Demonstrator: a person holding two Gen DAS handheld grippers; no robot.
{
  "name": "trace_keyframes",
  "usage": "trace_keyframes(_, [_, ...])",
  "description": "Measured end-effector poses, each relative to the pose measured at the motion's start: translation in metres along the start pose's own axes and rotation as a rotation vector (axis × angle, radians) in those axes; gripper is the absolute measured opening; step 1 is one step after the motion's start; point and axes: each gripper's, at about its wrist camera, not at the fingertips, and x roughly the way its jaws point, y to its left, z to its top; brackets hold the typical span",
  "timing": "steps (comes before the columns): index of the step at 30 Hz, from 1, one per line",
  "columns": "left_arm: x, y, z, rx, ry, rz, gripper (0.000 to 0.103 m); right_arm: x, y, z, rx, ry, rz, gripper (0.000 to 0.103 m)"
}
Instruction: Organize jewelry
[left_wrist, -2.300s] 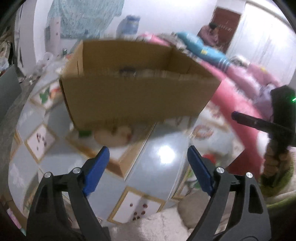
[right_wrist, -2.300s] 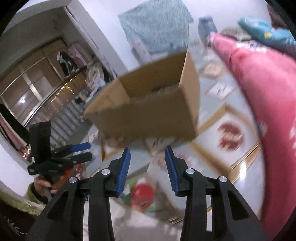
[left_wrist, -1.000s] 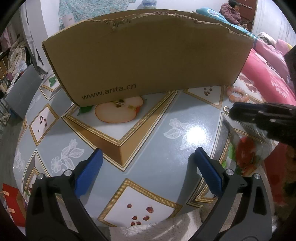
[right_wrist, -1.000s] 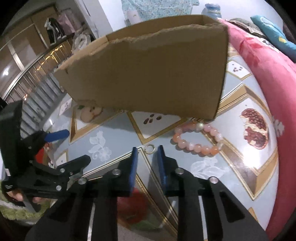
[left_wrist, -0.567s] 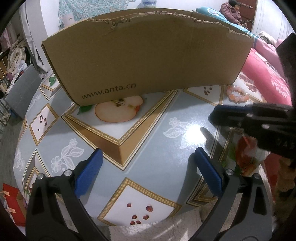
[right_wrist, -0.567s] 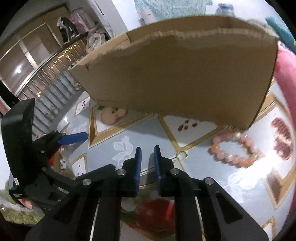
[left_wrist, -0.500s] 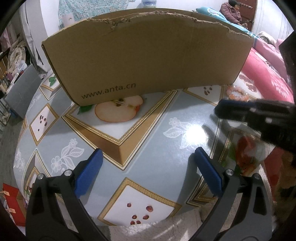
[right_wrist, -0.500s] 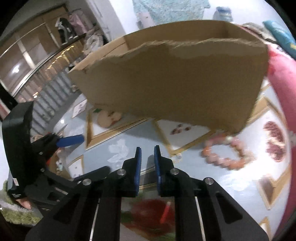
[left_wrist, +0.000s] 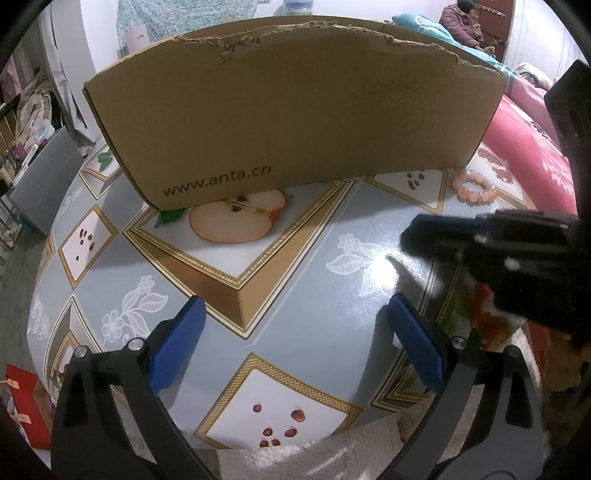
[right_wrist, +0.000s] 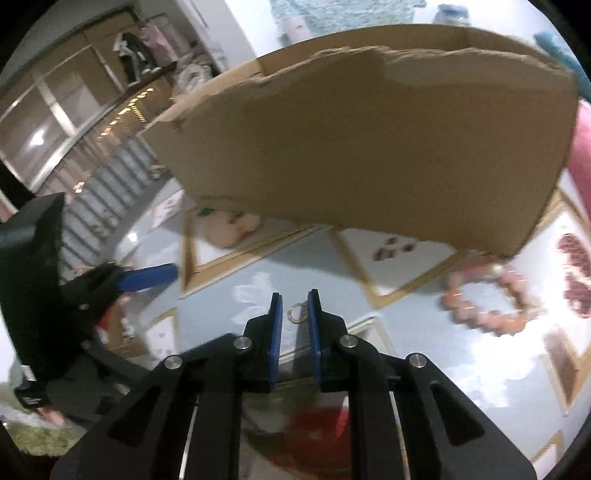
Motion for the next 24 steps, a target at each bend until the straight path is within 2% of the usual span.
trace_keyframes(5, [-0.001,-0.001,-0.001,0.001,-0.001,-0.001,0.096,-0.012,-0.003,-0.003,0.001,-0.013,-0.019,0.015])
trace_keyframes(8, [0.0,0.0,-0.001,0.0,-0.001,0.0,0.096,-0.026,-0.013,-0.007,0.017,-0.018,-0.088,0.019])
trace_keyframes(10, [0.0,0.0,-0.001,0.0,0.0,0.0,0.096,-0.035,-0.02,-0.01,0.024,-0.027,-0.151,0.032])
trace_keyframes(12, [0.0,0.0,-0.001,0.0,0.0,0.0,0.096,-0.046,-0.024,-0.014,0.022,-0.038,-0.223,0.038])
trace_keyframes(16, [0.0,-0.001,-0.001,-0.001,0.001,0.001,0.096,-0.057,-0.032,-0.017,0.024,-0.039,-0.371,0.056])
trace_keyframes(17, [0.0,-0.001,-0.001,-0.002,0.003,0.002,0.096,-0.058,-0.035,-0.017,0.034,-0.037,-0.392,0.058])
trace_keyframes(19, [0.001,-0.001,0.0,-0.003,0.005,0.003,0.096,-0.057,-0.042,-0.019,0.062,-0.029,-0.426,0.067])
trace_keyframes(23, [0.001,-0.001,0.002,-0.004,0.016,0.004,0.096,-0.051,-0.049,-0.02,0.087,-0.007,-0.453,0.071])
trace_keyframes(24, [0.002,-0.001,0.003,-0.003,0.017,0.004,0.096,-0.05,-0.049,-0.02,0.085,-0.009,-0.452,0.075])
